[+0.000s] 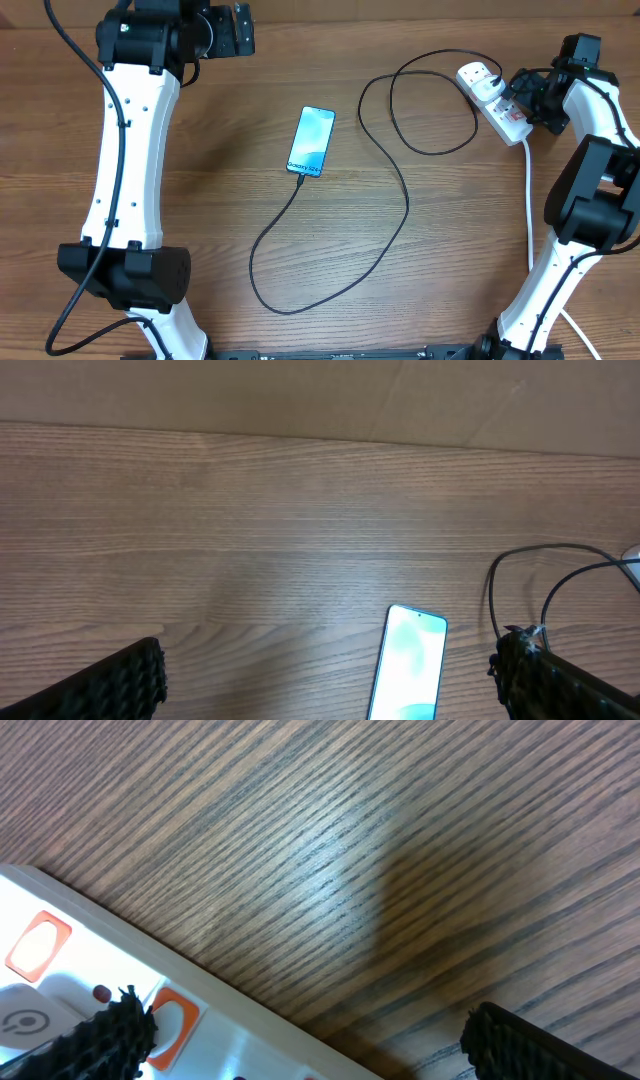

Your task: Plug charger to phone and switch on socket

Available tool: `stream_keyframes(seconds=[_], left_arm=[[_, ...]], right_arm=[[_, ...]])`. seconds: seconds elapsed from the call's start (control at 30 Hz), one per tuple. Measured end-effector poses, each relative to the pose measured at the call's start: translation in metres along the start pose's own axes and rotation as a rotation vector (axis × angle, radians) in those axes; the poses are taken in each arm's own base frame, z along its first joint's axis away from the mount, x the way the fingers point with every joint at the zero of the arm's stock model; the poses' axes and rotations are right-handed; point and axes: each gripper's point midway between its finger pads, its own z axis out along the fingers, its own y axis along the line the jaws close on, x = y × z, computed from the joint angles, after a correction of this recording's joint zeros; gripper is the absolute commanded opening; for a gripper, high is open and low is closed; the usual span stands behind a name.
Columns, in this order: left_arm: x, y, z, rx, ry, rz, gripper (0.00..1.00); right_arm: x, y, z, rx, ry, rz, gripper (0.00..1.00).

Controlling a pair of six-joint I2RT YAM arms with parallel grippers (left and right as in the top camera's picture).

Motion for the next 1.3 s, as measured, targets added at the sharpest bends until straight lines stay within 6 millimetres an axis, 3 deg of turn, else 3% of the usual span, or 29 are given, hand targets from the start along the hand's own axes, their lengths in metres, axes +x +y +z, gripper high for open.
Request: stream_keyframes(seconds=[1.3], left_arm=[[0.0000, 0.0000, 0.0000, 0.000, 0.000, 0.000, 1.00]], right_arm=[[0.0073, 0.0013, -0.0012, -0.008, 0.043, 0.015, 1.00]])
